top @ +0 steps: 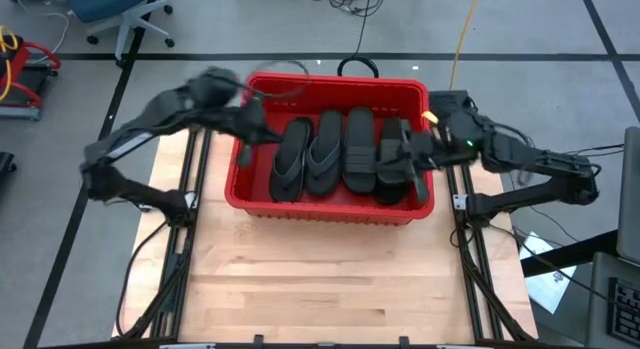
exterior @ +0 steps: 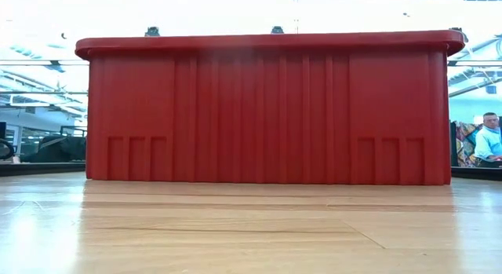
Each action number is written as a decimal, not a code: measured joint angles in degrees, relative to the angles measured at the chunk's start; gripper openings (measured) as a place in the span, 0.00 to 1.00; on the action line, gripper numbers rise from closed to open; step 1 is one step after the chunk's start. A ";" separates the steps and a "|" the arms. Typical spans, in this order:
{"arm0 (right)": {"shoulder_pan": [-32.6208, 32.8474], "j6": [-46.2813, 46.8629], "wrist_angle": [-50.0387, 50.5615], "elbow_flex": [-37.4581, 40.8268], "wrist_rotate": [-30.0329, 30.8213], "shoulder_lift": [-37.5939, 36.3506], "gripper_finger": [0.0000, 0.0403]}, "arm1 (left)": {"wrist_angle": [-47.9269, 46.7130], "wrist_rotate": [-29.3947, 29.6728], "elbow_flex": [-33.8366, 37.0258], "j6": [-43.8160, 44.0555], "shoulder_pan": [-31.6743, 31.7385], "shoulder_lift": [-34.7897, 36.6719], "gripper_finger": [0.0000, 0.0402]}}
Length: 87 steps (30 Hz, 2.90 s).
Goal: Pick and place slides into bin
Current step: Return to Home Position
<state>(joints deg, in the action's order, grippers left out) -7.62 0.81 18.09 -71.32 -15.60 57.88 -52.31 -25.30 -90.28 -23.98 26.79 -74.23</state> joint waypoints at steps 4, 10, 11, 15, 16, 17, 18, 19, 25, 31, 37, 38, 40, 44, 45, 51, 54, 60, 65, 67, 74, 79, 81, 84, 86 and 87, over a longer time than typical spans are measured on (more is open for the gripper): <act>7.21 -0.21 0.08 2.84 7.33 -4.44 0.00 | 11.58 -5.96 0.82 5.46 -3.96 7.21 0.01; 18.29 6.00 -0.11 12.06 19.88 -12.21 0.00 | 24.63 -4.67 9.80 12.56 -9.45 16.93 0.00; 19.94 6.88 -0.73 13.85 22.04 -13.84 0.00 | 27.06 -4.68 12.27 14.43 -10.16 18.53 0.00; 24.52 7.82 -6.01 20.62 29.31 -20.80 0.00 | 44.36 -4.68 24.17 20.39 -13.11 23.53 0.00; 25.04 7.31 -6.89 22.16 30.42 -22.37 0.00 | 50.85 -4.68 27.39 21.56 -13.57 24.37 0.00; 25.26 6.51 -7.17 23.55 31.35 -23.88 0.00 | 58.22 -4.65 30.61 22.51 -13.81 24.99 0.00; 25.27 5.69 -7.20 24.81 32.14 -25.30 0.00 | 64.23 -4.68 33.67 23.47 -13.87 25.21 0.00; 25.20 4.77 -7.20 26.12 32.33 -26.69 0.00 | 69.50 -4.67 36.67 24.51 -13.83 25.19 0.00; 23.14 1.55 -8.43 33.83 37.67 -33.36 0.00 | 76.35 0.03 48.24 21.74 -13.60 23.40 0.00; 20.59 1.65 -17.66 43.66 39.11 -42.30 0.00 | 79.77 8.20 50.71 19.11 -12.81 25.94 0.00; 20.33 6.51 -15.46 47.42 30.30 -51.18 0.00 | 74.06 8.48 50.64 19.96 -10.27 33.68 0.00; 20.33 6.73 -14.29 47.42 30.24 -52.32 0.00 | 72.05 8.50 50.64 20.21 -9.90 34.82 0.00; 20.33 6.86 -11.82 47.42 30.31 -54.55 0.00 | 66.55 8.83 50.64 20.19 -9.17 37.21 0.00; 20.33 6.86 -8.49 47.44 30.46 -57.84 0.00 | 52.62 10.58 50.69 20.65 -7.99 41.00 0.00; 20.32 6.88 -8.41 47.44 30.51 -57.83 0.00 | 50.30 9.98 50.94 21.09 -7.97 41.61 0.00; 20.33 6.01 -6.12 47.48 30.51 -56.18 0.00 | 64.53 9.57 61.25 31.15 -10.53 43.50 0.00; 20.33 6.01 -6.05 47.48 31.04 -55.86 0.00 | 83.04 14.90 68.71 33.18 -13.61 41.93 0.00; 20.31 7.77 -5.70 47.47 30.60 -55.35 0.00 | 95.82 25.31 74.36 29.86 -19.00 41.66 0.00; 20.33 11.29 -5.80 47.46 28.98 -55.09 0.00 | 86.30 25.74 73.47 24.02 -21.72 46.29 0.00; 20.33 11.89 -5.82 47.46 28.97 -54.86 0.00 | 80.93 26.87 73.35 24.51 -21.98 48.79 0.00; 20.33 10.72 -3.50 47.46 28.97 -53.17 0.00 | 62.24 29.85 73.35 24.13 -22.09 56.44 0.00; 20.33 11.80 -0.65 47.46 30.48 -52.33 0.00 | 56.63 29.36 73.35 25.29 -21.89 59.75 0.00; 20.32 11.93 0.00 47.46 30.65 -52.27 0.00 | 56.47 29.00 73.35 25.43 -21.89 60.82 0.00; 20.33 12.01 0.34 47.44 30.67 -52.19 0.00 | 56.30 28.94 73.35 26.41 -21.89 61.80 0.00; 20.33 12.01 0.11 47.44 30.67 -52.21 0.00 | 56.36 28.66 73.35 28.03 -21.89 62.05 0.00; 20.33 12.01 0.15 47.44 30.67 -52.21 0.00 | 56.34 28.11 73.35 28.97 -21.89 62.03 0.00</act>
<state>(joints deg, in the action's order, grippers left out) 12.71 12.82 18.24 -23.88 15.07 5.67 4.03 2.81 -16.93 4.99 4.91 -12.20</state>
